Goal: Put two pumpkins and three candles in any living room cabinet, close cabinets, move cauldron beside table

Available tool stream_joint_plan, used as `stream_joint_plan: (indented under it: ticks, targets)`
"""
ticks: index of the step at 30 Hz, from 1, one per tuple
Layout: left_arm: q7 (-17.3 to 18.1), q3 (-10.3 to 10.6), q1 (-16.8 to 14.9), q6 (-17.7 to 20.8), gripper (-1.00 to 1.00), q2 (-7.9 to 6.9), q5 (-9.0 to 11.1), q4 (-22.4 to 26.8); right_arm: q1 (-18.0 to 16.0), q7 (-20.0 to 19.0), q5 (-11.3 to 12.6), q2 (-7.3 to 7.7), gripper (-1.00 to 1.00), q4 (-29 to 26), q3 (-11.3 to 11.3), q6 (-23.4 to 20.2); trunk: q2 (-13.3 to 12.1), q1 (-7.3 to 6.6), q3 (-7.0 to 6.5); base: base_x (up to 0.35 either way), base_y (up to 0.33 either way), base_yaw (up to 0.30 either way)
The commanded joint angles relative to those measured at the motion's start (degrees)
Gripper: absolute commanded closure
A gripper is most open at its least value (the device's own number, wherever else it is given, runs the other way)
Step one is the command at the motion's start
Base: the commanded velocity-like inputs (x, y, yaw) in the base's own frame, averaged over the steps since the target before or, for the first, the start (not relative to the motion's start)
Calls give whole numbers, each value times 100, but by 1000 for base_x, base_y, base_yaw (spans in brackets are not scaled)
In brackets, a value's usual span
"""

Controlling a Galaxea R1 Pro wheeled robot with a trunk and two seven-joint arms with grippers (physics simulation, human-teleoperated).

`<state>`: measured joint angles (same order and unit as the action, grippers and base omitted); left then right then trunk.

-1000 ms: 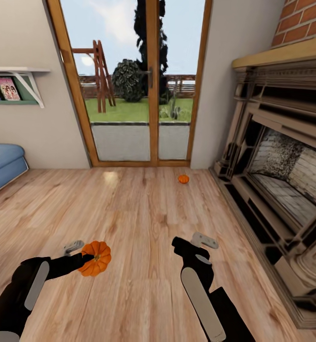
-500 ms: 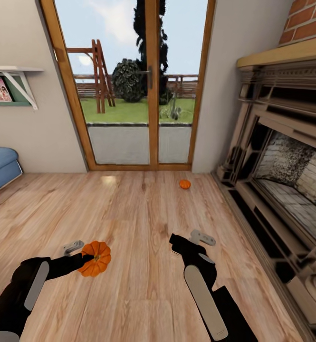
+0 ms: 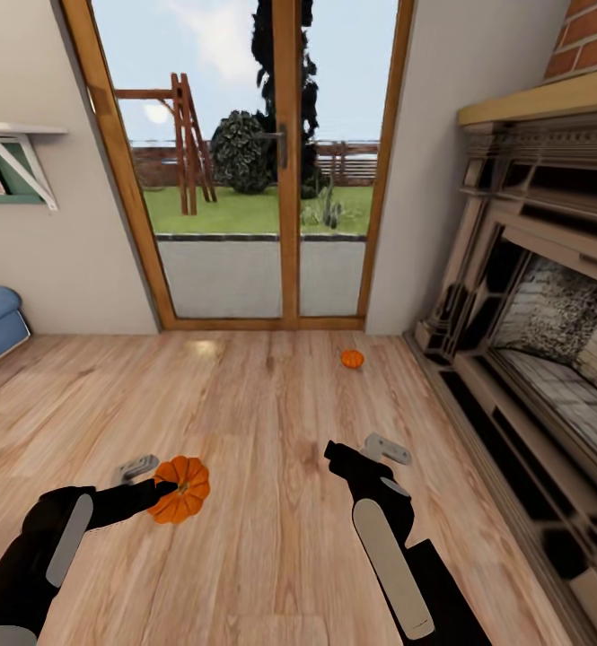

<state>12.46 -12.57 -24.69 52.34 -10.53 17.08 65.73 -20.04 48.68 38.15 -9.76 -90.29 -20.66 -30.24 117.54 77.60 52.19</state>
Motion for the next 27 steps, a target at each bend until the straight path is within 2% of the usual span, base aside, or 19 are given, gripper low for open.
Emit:
stream_joint_plan:
  ticks: [1, 12, 27]
  targets:
    - [2, 0, -1, 4, 100, 0, 42, 1, 0, -3, 2, 0, -100, 6, 0, 0, 0, 0, 0, 317, 0, 0]
    - [2, 0, -1, 4, 100, -8, 42, 1, 0, -7, 2, -9, -100, 53, 0, 3, 0, 0, 0, 317, 8, 0]
    - [2, -1, -1, 4, 100, -10, 49, 1, 0, -8, -1, -9, -100, 91, 7, 9, 0, 0, 0, 317, 92, 0]
